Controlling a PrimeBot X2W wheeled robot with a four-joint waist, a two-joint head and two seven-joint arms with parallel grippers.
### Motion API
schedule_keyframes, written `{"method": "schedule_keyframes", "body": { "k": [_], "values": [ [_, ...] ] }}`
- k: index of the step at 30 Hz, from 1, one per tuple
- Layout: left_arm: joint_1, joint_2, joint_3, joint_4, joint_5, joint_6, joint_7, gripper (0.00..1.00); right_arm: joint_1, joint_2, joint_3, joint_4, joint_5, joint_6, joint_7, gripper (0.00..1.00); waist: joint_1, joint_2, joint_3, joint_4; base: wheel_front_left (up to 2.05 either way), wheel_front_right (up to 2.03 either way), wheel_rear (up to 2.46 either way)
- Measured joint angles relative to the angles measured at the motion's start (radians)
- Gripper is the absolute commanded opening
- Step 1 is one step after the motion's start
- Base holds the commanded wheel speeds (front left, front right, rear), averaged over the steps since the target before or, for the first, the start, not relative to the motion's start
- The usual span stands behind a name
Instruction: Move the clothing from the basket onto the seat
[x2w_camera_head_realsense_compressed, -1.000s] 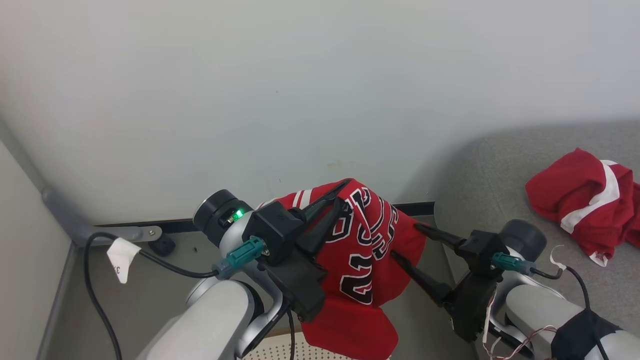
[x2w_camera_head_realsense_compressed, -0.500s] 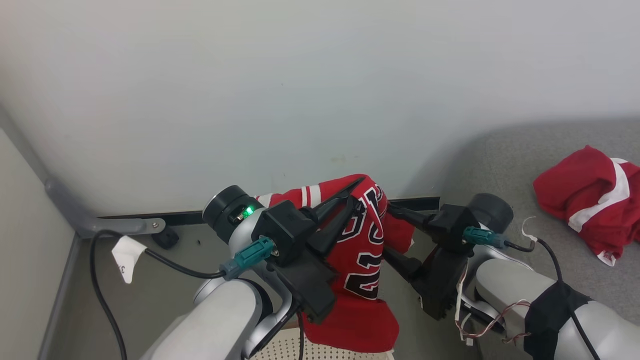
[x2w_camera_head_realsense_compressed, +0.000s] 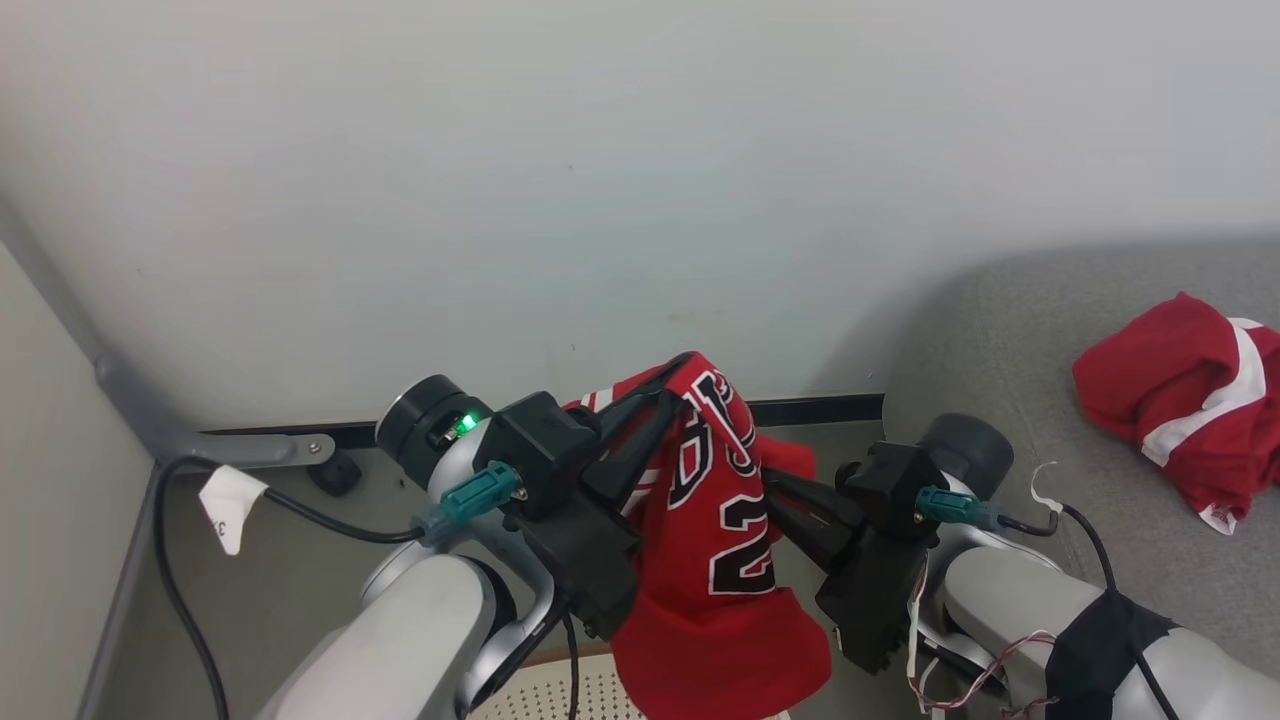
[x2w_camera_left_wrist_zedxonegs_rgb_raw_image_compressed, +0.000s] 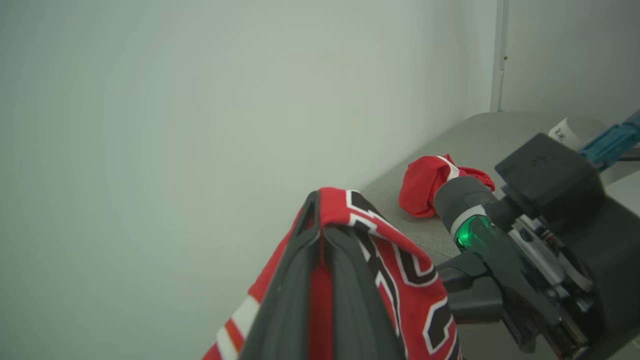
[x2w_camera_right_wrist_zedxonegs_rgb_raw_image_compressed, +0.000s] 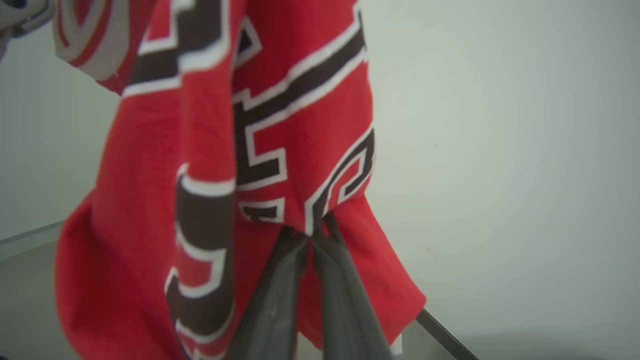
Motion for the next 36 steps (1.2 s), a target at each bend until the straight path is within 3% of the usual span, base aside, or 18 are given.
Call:
{"method": "schedule_keyframes", "body": {
  "k": [9,10,12,13,14,15,36],
  "values": [
    [0.033,0.024,0.017,0.016,-0.010,0.017,0.000,0.00,0.045,-0.045,-0.001,-0.030,0.062,0.000,0.000,0.00,0.0000,0.0000,-0.012,-0.033,0.00,0.00,0.00],
    [0.043,0.023,0.017,0.018,-0.012,0.018,0.000,0.36,0.054,-0.063,-0.001,-0.042,0.092,0.000,0.000,0.00,-0.0001,0.0000,-0.015,-0.039,0.00,0.00,0.00],
    [0.057,0.026,0.022,0.017,-0.017,0.022,-0.001,0.60,0.054,-0.069,-0.001,-0.049,0.107,0.000,0.000,0.00,-0.0001,0.0000,-0.017,-0.046,0.00,0.00,0.00],
    [0.065,0.028,0.024,0.016,-0.018,0.027,-0.001,0.60,0.054,-0.071,-0.001,-0.053,0.120,0.000,0.000,0.00,-0.0001,-0.0001,-0.018,-0.050,0.00,0.00,0.00],
    [0.072,0.029,0.026,0.016,-0.019,0.028,-0.001,0.87,0.053,-0.073,-0.001,-0.057,0.131,0.000,0.000,0.00,-0.0001,0.0000,-0.018,-0.055,0.00,0.00,0.00],
    [0.077,0.030,0.028,0.016,-0.020,0.028,-0.002,1.00,0.053,-0.078,-0.001,-0.062,0.137,0.000,0.000,0.00,0.0000,0.0000,-0.019,-0.059,0.00,0.00,0.00],
    [0.151,0.035,0.036,-0.034,-0.050,0.044,-0.038,1.00,0.027,-0.185,-0.150,-0.109,0.203,0.000,0.000,0.00,-0.0001,0.0000,-0.012,-0.158,0.00,0.00,0.00]
  ]
}}
